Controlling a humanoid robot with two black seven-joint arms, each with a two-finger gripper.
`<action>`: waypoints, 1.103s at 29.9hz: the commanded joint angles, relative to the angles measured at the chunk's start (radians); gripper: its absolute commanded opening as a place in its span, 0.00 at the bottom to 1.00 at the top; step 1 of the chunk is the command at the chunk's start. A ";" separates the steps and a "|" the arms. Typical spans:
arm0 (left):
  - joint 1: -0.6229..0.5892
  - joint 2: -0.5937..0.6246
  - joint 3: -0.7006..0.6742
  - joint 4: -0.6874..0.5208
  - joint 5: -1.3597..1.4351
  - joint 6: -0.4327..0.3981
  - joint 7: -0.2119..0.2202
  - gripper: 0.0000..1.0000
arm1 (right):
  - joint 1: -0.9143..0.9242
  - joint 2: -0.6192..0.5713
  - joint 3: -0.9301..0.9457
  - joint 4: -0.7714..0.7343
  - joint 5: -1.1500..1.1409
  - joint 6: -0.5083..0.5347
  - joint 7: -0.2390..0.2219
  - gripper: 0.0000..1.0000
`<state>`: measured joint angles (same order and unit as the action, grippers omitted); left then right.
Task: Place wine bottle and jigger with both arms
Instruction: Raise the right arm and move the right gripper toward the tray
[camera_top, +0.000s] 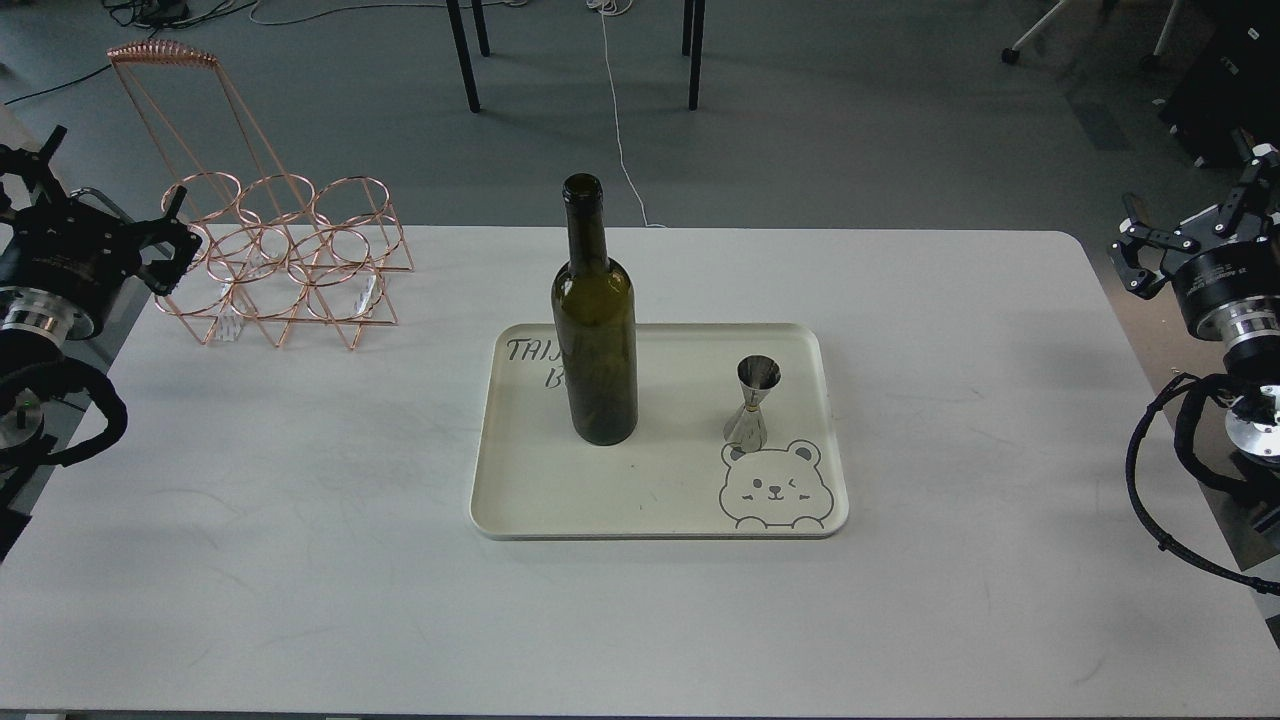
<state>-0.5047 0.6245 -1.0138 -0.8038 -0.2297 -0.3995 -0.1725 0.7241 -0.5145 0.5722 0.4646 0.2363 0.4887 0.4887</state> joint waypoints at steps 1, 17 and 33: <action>-0.002 0.000 0.003 0.000 0.001 -0.001 0.001 0.98 | 0.003 0.001 -0.002 0.000 -0.002 0.000 0.000 0.99; -0.015 0.001 0.008 0.000 0.001 -0.001 0.001 0.98 | 0.112 -0.131 -0.089 0.199 -0.438 -0.077 0.000 0.99; -0.048 0.000 0.008 -0.002 0.004 -0.007 0.002 0.98 | 0.104 -0.254 -0.212 0.718 -1.460 -0.443 0.000 0.99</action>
<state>-0.5516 0.6244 -1.0047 -0.8053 -0.2255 -0.4032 -0.1675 0.8382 -0.7664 0.3660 1.1153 -1.0786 0.0625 0.4888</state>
